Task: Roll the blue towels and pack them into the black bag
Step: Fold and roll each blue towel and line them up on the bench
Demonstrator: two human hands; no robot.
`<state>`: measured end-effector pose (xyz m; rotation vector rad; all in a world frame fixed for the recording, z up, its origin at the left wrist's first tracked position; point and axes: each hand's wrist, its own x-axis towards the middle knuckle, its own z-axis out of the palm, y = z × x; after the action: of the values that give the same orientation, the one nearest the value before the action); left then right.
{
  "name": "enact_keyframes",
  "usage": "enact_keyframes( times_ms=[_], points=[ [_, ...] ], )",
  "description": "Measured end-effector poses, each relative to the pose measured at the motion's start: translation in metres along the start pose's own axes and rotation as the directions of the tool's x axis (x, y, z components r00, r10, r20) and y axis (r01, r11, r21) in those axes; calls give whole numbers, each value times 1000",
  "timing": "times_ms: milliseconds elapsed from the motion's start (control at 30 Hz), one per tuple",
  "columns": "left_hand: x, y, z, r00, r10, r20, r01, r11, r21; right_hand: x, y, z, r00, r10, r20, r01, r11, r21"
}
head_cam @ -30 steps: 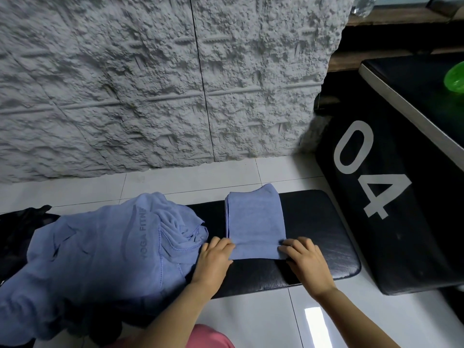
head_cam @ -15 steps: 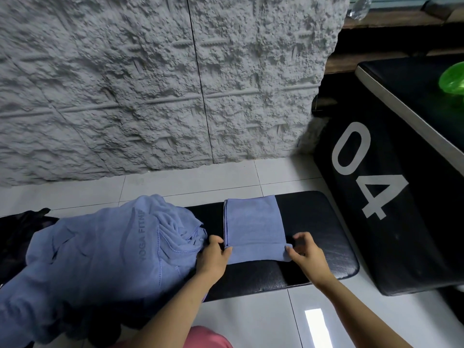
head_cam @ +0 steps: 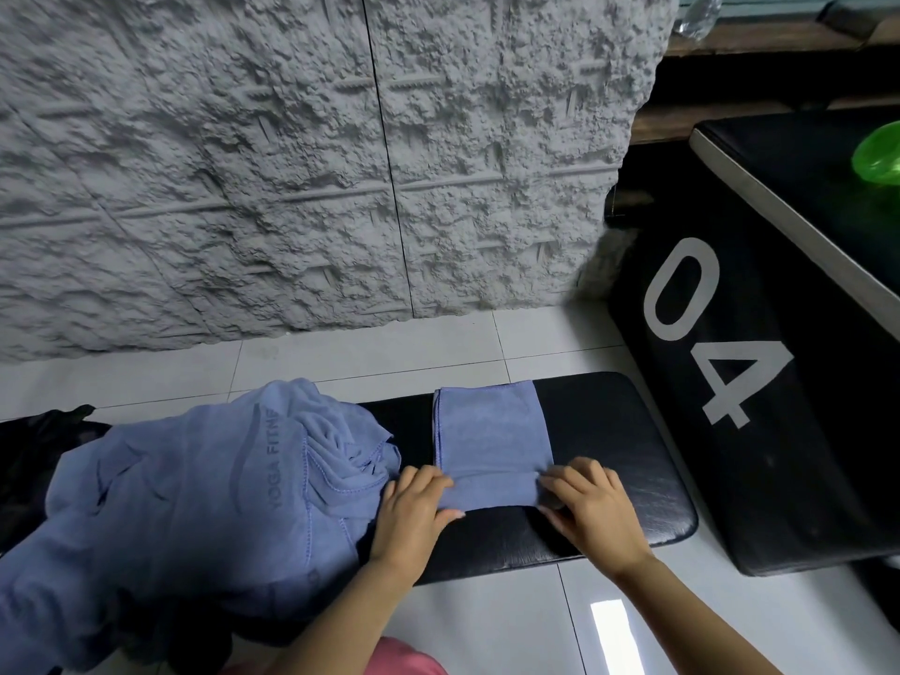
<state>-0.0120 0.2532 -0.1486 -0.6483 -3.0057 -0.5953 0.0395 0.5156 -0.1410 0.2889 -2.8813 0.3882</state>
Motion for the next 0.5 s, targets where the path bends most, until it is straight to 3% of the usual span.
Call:
enact_keyframes(
  times_ms=[100,167,267,500],
  points=[
    [-3,0,0,998,-56,43,61,991,-119,-5,0,2,997,50,55,-49,998,-25],
    [0,6,-3,984,-165,62,175,949,-261,-2,-5,2,980,191,62,-196,977,81],
    [8,10,-5,935,-334,118,354,857,-375,6,-10,-1,887,429,170,-462,823,332],
    [19,8,-4,850,-439,292,527,718,-454,11,-1,-9,755,530,387,-650,524,550]
  ],
)
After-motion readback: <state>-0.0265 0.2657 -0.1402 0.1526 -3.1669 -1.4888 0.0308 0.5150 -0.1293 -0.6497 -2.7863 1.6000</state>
